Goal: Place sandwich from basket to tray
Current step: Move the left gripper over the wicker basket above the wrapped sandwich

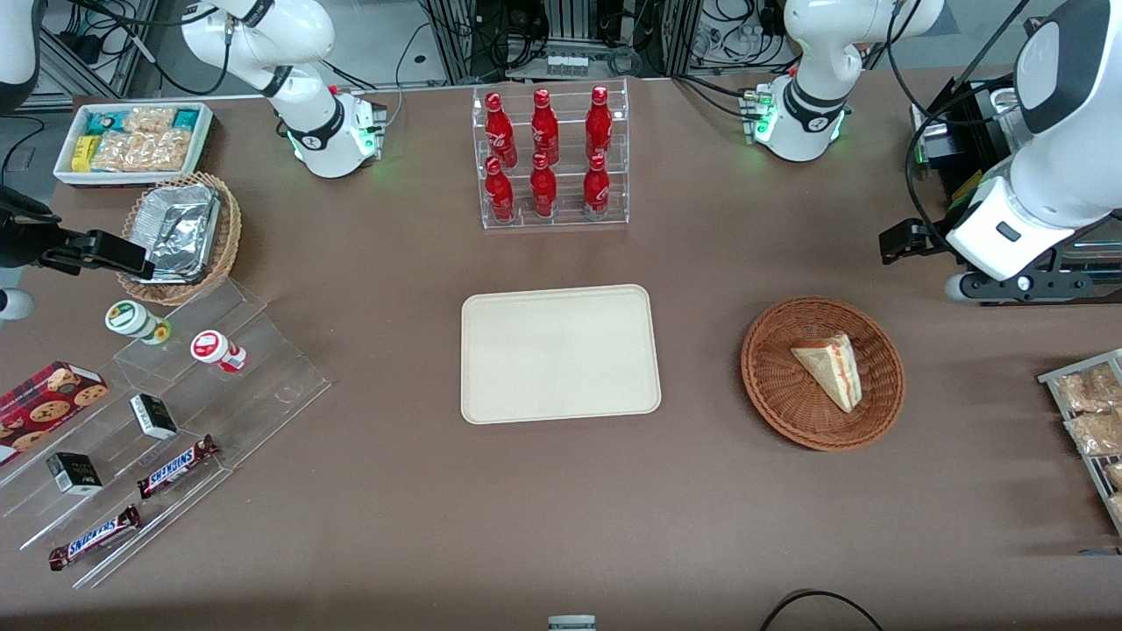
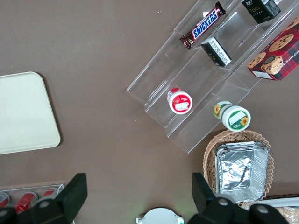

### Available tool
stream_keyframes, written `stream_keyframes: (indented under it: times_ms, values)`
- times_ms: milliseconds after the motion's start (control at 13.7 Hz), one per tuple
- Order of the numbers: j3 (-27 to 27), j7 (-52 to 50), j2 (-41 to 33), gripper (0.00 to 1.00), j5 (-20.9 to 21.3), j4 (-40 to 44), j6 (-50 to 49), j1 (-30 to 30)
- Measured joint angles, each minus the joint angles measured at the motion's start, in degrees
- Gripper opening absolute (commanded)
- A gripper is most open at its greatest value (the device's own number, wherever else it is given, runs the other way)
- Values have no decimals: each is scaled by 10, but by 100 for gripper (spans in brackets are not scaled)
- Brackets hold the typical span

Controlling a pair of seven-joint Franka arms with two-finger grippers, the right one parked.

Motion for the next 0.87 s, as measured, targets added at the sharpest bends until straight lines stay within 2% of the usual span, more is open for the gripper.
stream_keyframes:
  times_ms: [437,656,874]
  values:
    - [4,3,6,100,0,-24,24,0]
    - [4,4,14,100,0,-83,100,0]
    - [4,4,22,100,0,-164,218,0]
